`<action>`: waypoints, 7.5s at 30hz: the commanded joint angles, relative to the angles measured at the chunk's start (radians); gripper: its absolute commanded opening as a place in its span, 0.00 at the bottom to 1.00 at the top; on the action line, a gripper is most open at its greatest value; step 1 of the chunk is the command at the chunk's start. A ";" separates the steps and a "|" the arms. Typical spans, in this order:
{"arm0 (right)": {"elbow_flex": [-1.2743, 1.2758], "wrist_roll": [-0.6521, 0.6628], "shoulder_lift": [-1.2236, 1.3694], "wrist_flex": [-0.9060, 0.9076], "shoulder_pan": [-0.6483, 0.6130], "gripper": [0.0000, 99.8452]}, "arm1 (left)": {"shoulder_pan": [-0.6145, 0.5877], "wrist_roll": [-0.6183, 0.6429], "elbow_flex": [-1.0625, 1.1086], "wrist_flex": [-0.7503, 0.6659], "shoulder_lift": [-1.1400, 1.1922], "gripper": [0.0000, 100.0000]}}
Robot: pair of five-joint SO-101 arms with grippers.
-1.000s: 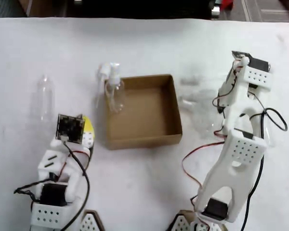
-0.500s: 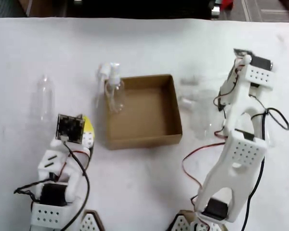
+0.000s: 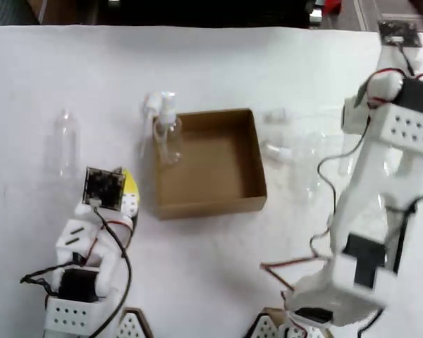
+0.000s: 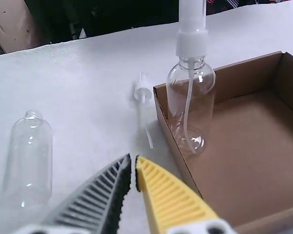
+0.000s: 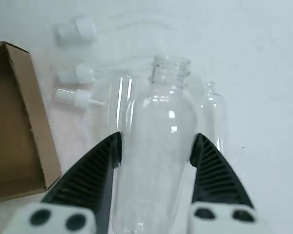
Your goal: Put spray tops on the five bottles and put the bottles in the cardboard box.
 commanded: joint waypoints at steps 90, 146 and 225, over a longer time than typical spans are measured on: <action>1.386 -0.175 -0.028 -2.265 -0.769 0.09 | -0.004 -0.008 -0.051 0.011 -0.004 0.02; 1.277 -0.068 -0.392 -1.302 -0.694 0.02 | -0.004 -0.009 -0.046 0.011 -0.004 0.02; 0.970 -0.060 0.090 -1.170 -0.762 0.02 | -0.005 -0.009 -0.044 0.012 -0.004 0.02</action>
